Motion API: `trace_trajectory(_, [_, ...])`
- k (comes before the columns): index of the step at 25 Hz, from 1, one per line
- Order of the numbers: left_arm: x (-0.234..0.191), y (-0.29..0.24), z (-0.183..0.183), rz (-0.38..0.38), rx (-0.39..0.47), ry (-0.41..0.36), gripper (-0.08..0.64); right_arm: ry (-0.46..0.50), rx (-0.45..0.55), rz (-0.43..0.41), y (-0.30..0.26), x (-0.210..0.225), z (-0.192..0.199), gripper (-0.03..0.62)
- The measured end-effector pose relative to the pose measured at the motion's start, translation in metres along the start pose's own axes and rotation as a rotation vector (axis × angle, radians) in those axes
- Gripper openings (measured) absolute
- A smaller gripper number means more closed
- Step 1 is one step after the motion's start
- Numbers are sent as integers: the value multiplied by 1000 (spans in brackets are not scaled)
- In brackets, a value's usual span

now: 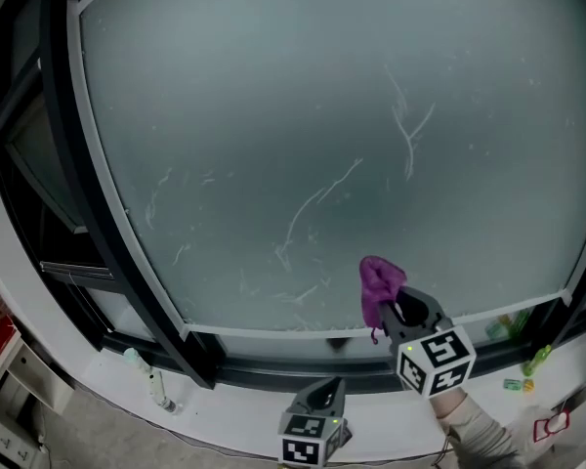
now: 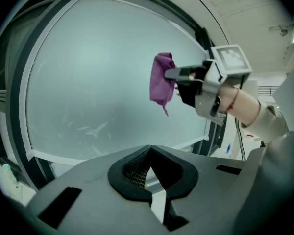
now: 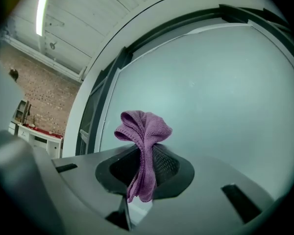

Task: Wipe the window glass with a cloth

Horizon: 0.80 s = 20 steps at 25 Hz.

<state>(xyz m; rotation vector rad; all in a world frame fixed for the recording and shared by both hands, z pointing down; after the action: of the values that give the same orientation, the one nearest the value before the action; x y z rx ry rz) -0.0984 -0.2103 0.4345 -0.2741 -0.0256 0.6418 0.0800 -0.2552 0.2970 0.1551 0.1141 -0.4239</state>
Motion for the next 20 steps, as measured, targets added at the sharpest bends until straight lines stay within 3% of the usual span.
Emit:
trace_trajectory(11, [-10,-4,6,-90,-20,49,5,139,114,-5,-128,45,-113,58])
trace_trajectory(20, [-24,-13,-3,-143,1,77,5,191,90,-11,-201,49,-144,58])
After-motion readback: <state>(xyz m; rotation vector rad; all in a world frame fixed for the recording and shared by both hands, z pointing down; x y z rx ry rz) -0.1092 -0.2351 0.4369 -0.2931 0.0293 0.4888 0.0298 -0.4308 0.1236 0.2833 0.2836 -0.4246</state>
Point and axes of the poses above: the fingertips, and each gripper's own axes: y backward along the fingers, x to its right, z out of its underside, the point moved 9 cm from there along y, backward along the fingers, and after that the axes turned 2 degrees about -z, right-handed, at the moved point
